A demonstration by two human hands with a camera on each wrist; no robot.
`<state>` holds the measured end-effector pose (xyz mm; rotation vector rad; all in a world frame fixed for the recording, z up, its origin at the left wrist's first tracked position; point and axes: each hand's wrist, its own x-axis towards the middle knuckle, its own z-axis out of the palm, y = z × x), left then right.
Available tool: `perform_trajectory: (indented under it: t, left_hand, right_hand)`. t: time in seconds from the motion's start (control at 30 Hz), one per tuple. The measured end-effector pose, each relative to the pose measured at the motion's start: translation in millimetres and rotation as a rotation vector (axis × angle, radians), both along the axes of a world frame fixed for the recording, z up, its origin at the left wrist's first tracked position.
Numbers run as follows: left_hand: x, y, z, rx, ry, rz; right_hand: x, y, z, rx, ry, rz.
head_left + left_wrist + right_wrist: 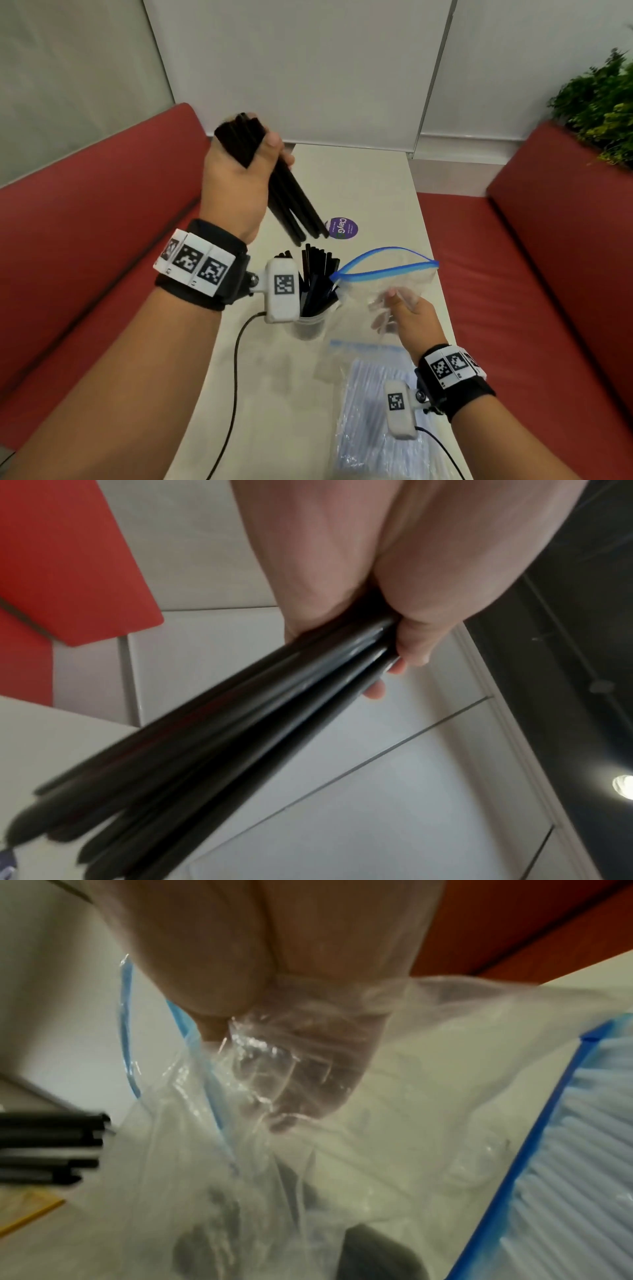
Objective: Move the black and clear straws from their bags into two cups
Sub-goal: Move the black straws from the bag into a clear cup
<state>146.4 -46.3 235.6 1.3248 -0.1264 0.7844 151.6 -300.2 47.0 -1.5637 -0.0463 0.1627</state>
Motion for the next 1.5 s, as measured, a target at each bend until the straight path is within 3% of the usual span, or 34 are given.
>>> perform_trajectory:
  t: [0.13,0.23,0.43,0.57,0.77,0.93,1.27,1.5]
  left_hand:
    - [2.8,-13.4,-52.7,0.203,0.189,0.115]
    - [2.3,-22.5,-79.9,0.270,0.242,0.173]
    - [-0.6,-33.1,-61.7,0.298,0.163,0.192]
    - [-14.6,-43.0,-43.7,0.195,0.017,0.104]
    - [-21.3,-60.0,-79.8,0.181,0.260,-0.025]
    - [-2.9,-52.8,-111.7,0.249,0.414,0.055]
    - [28.0,-24.9,-119.3,0.142,0.415,0.089]
    - [28.0,-30.8,-147.2,0.331,0.584,0.024]
  right_hand:
    - [5.7,-10.1,-5.0,0.036,0.021,-0.091]
    - [5.3,-14.3,-5.5,0.037,0.024,-0.081]
    - [-0.6,-16.5,-1.9,0.033,0.005,-0.047]
    - [-1.4,-23.2,-0.5,0.035,0.007,-0.084]
    - [-0.7,-40.0,3.5,0.033,-0.015,-0.176]
    - [-4.0,-48.2,7.7,0.024,-0.042,-0.176]
    - [-16.3,-50.8,14.5,0.028,-0.054,-0.169]
    - [-18.5,-47.7,10.9,0.031,-0.054,-0.151]
